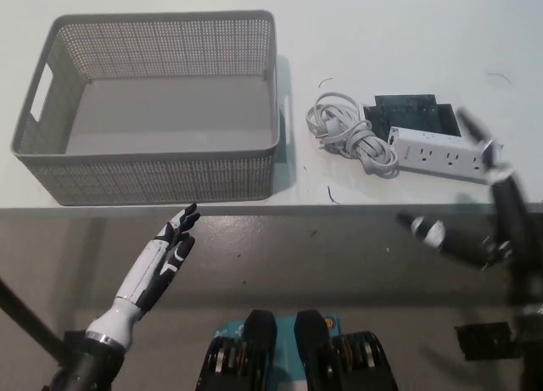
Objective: Use the right hand to pick up a power strip and put it into a container on the left side
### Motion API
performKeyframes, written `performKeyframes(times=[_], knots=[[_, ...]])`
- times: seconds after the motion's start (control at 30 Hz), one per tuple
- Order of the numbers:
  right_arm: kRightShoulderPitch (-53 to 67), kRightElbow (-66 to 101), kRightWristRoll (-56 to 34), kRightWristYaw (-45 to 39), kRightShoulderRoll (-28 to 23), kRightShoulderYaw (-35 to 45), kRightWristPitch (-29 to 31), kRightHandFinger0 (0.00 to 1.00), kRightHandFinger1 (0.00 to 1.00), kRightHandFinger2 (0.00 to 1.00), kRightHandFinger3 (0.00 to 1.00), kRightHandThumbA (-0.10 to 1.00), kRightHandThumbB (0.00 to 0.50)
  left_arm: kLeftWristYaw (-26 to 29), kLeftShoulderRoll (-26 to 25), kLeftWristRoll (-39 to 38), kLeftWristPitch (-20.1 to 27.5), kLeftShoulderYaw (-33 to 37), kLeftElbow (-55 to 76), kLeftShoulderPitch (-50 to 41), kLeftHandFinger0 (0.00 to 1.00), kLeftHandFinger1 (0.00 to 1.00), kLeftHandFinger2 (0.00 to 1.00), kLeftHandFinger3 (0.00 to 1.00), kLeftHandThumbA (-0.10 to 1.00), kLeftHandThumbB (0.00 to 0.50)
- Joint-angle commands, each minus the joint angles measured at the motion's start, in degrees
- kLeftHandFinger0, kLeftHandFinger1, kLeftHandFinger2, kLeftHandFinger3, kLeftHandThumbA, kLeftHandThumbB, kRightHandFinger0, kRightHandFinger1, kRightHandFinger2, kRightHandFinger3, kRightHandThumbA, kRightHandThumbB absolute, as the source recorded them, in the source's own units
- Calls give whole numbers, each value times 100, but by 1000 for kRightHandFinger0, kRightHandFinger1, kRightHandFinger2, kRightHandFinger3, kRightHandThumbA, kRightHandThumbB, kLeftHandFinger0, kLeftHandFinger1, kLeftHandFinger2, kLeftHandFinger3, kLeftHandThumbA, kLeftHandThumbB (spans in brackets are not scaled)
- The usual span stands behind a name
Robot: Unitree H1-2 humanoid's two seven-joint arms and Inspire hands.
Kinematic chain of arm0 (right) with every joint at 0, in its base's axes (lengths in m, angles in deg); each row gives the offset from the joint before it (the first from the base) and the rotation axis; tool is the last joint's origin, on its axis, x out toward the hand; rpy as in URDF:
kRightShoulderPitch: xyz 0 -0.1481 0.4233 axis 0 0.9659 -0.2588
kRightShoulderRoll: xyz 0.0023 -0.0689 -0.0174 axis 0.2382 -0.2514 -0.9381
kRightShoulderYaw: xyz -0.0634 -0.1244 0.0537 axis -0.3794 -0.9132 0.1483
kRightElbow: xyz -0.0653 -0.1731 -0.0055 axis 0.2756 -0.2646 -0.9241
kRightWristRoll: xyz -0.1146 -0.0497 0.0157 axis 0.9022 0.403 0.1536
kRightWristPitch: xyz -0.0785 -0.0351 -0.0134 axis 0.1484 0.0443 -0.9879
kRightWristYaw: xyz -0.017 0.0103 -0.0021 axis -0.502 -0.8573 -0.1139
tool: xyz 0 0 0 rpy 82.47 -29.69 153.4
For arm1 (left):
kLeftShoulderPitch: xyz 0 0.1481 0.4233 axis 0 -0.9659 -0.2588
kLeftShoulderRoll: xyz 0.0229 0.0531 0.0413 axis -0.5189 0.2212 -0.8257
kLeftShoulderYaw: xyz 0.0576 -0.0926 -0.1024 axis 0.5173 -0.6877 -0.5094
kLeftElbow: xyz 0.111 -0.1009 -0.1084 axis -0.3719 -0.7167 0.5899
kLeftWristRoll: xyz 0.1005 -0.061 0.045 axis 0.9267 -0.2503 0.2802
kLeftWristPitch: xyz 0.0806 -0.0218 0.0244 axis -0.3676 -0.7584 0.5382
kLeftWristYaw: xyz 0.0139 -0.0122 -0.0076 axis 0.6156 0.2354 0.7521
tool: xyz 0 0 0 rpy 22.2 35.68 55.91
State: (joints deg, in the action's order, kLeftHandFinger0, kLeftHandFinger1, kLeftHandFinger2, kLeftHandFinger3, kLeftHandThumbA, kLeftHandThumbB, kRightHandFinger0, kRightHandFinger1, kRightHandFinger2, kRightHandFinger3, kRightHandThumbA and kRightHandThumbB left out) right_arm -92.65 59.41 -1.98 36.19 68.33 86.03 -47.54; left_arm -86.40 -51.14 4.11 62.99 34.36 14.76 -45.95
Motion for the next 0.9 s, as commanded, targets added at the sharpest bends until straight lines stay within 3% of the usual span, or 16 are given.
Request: performKeyframes(times=[0.0,0.13,0.2,0.27,0.33,0.53,0.6,0.67,0.77,0.87], knots=[[-2076,1412,797,-1159,-1059,400,-2150,1000,1000,1000,1000,1000,313,-112,-150,204,539,80,220,134,1000,1000,1000,1000,1000,267],[-3671,708,1033,-2304,-1761,-232,-3050,1000,1000,1000,1000,1000,300,-128,-142,226,478,96,276,99,1000,1000,1000,1000,1000,279],[-4237,31,1073,-2692,-1844,-599,-3221,1000,1000,1000,1000,1000,353,-147,-142,236,424,109,326,87,1000,1000,1000,1000,1000,279],[-4633,-582,1116,-2931,-1827,-920,-3261,1000,1000,1000,1000,1000,374,-143,-153,255,409,107,366,45,1000,1000,1000,1000,1000,277],[-5156,-1580,1360,-3248,-1750,-1359,-3107,1000,1000,1000,1000,1000,412,-155,-154,265,405,118,356,47,1000,1000,1000,1000,1000,281],[-5994,-3604,1348,-3544,-1271,-2053,-3025,1000,1000,1000,1000,1000,403,-156,-149,234,453,117,308,51,1000,1000,1000,1000,1000,287],[-6247,-4396,1399,-3609,-1044,-2335,-2980,1000,1000,1000,1000,1000,466,-153,-141,237,431,122,307,36,1000,1000,1000,1000,1000,291],[-6340,-4659,1436,-3716,-941,-2562,-3090,1000,1000,1000,1000,1000,480,-158,-135,212,443,120,306,25,1000,1000,1000,1000,1000,289],[-6415,-4828,1380,-3903,-869,-2785,-3154,1000,1000,1000,1000,1000,452,-163,-144,204,445,117,297,24,1000,1000,1000,1000,1000,292],[-6484,-5041,1418,-3993,-741,-3048,-3335,1000,1000,1000,1000,1000,476,-179,-176,199,451,123,314,-17,1000,1000,1000,1000,1000,288]])
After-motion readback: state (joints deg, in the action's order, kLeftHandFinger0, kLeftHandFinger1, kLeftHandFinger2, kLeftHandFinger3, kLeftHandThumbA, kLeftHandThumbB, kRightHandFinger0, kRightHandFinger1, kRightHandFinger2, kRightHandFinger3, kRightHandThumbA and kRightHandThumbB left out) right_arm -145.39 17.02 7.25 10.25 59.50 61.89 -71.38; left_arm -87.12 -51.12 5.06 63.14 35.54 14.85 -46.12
